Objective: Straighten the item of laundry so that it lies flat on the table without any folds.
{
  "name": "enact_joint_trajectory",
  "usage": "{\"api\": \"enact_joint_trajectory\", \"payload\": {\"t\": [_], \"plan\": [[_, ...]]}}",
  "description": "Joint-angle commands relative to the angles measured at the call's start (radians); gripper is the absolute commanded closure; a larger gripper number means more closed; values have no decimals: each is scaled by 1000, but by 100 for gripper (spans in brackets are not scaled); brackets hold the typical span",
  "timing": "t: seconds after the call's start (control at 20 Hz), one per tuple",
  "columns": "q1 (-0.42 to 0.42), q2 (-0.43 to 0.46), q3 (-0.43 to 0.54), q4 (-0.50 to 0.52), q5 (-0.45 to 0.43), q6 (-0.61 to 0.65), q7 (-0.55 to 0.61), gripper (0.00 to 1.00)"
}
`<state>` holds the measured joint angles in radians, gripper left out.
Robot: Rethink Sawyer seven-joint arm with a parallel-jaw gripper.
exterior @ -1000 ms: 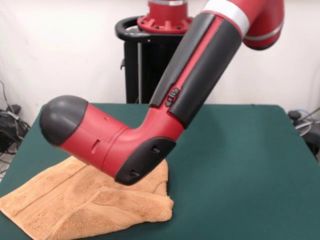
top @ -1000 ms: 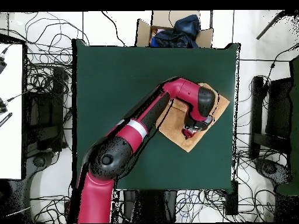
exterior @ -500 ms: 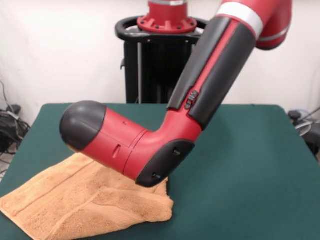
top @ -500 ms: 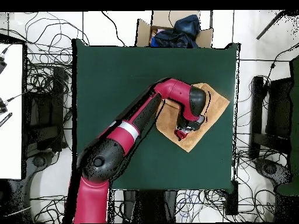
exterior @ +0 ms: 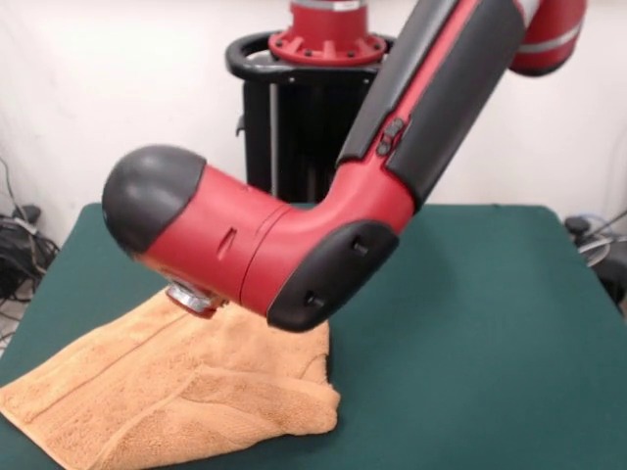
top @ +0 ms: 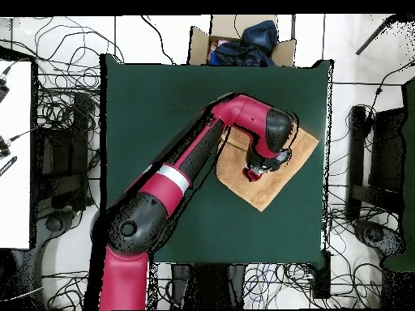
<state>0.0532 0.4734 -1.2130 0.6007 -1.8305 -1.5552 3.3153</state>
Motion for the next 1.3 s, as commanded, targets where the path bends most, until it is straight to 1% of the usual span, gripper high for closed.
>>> {"api": "enact_joint_trajectory", "payload": {"t": [0.05,0.1,0.2,0.45,0.65,0.75,0.8,0.9,1.05,1.3], "plan": [[18,-29,-5,-51,85,177,307,100],[16,-27,0,-61,102,210,321,100],[13,-15,2,-72,110,233,326,100],[9,7,5,-73,109,246,313,100],[-1,27,15,-92,105,221,315,100],[-13,41,16,-120,94,158,343,100],[-21,52,16,-139,83,104,361,100],[-34,63,17,-165,75,49,375,100],[-49,80,12,-196,67,-5,385,100],[-84,114,-3,-262,50,-134,383,100]]}}
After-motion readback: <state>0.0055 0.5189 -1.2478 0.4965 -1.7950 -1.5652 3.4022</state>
